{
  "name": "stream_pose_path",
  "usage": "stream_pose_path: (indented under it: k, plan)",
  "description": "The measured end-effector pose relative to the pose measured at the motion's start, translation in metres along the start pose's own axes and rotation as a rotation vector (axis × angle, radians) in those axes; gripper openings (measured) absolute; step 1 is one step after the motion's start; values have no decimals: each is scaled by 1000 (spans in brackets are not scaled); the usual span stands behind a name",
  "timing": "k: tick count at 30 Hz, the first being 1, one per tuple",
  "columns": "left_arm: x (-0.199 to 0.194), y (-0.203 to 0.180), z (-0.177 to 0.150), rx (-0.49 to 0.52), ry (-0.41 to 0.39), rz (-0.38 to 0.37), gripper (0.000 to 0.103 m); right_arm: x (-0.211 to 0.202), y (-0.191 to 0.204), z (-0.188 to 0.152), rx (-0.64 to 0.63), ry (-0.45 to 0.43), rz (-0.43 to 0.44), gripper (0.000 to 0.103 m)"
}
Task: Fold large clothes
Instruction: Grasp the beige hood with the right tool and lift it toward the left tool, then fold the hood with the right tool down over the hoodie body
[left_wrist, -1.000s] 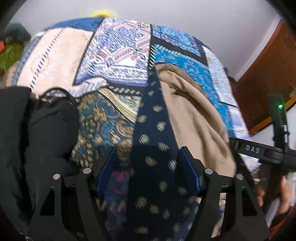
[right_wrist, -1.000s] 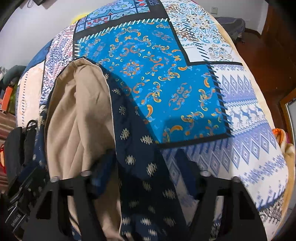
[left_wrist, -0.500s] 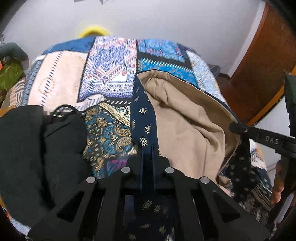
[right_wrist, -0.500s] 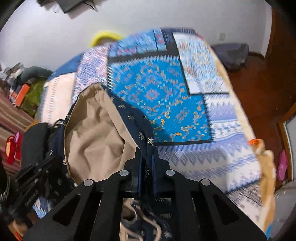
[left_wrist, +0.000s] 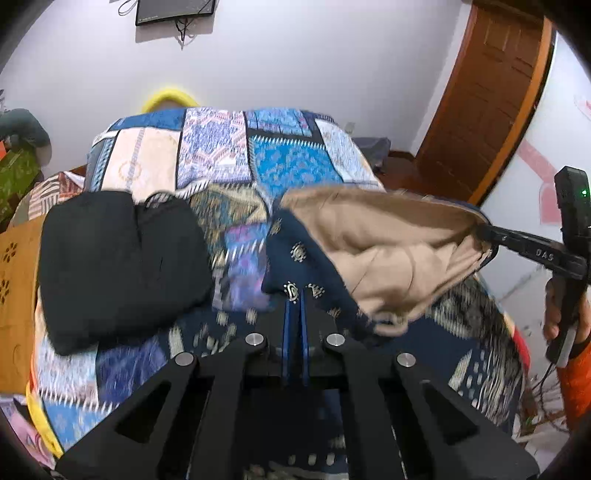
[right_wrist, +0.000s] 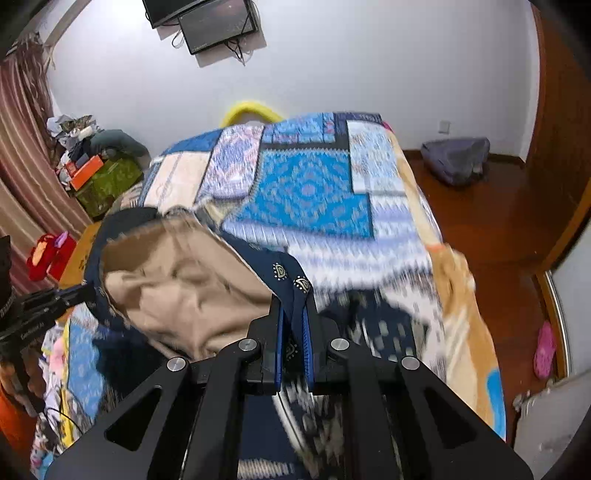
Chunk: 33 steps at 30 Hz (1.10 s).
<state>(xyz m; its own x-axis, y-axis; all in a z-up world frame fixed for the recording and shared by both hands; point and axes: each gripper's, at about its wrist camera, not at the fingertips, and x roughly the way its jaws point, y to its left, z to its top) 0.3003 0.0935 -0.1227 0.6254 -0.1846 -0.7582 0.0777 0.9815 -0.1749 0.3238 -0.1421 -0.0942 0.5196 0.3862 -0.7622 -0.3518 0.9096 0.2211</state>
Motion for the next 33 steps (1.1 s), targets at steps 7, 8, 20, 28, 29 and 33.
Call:
stream_pose_path:
  k: [7,8,20,28,29,33]
  plan:
    - [13,1,-74,12,112,64,3,9,-14,-60,18,105,-28,8]
    - [18,2,-82,12,128,85,2,14,-16,-66,23,119,-35,8]
    - [14,9,-107,-8,158,153,46,-12,14,-71,-111,64,-98,43]
    - [-5,1,-58,-35,42,91,58,-11,44,-47,-135,19,-3,63]
    - [-4,-1,-52,-31,35,87,59,-5,47,-44,-136,26,7,63]
    - [8,-7,-37,-6,30,90,59,24,60,-38,-146,84,44,63]
